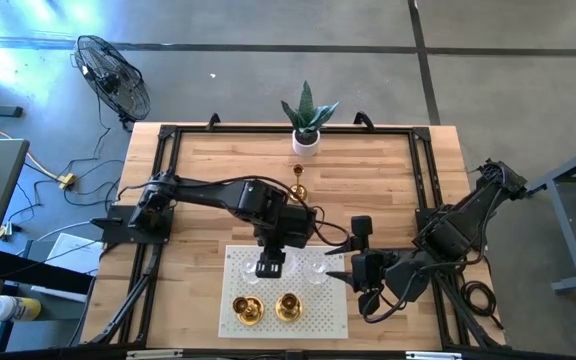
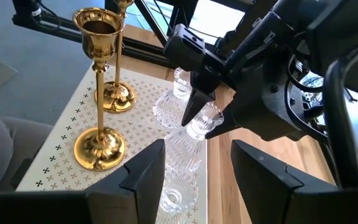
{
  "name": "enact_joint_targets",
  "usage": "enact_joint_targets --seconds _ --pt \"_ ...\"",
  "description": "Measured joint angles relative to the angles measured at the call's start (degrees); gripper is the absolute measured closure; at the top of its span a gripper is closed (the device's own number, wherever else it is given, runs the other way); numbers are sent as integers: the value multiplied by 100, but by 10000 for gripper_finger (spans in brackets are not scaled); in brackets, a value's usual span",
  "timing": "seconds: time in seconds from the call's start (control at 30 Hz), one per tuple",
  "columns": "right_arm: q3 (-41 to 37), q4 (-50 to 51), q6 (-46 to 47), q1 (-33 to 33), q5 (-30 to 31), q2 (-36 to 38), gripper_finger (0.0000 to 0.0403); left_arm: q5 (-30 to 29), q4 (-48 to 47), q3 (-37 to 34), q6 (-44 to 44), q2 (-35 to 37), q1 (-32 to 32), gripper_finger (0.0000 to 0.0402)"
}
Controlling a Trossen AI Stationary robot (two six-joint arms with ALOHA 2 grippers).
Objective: Pick & Place candle stick holders
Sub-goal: Put the transparent candle holder on the shelf
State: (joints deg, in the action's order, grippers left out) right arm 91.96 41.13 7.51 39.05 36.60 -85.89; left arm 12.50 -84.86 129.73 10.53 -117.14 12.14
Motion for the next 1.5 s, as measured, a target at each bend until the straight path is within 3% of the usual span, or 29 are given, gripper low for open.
enact_joint_targets --seconds 0.33,0.9,1.23,1.5 --pt "0 0 11 0 2 0 226 474 56 -11 282 -11 -8 238" --pt "0 0 16 0 -29 0 226 -376 -58 -4 537 -4 250 237" --pt "0 6 15 0 -28 0 226 -362 67 -26 329 -24 256 190" --pt "0 21 17 2 -22 0 226 -611 253 -28 151 -35 254 184"
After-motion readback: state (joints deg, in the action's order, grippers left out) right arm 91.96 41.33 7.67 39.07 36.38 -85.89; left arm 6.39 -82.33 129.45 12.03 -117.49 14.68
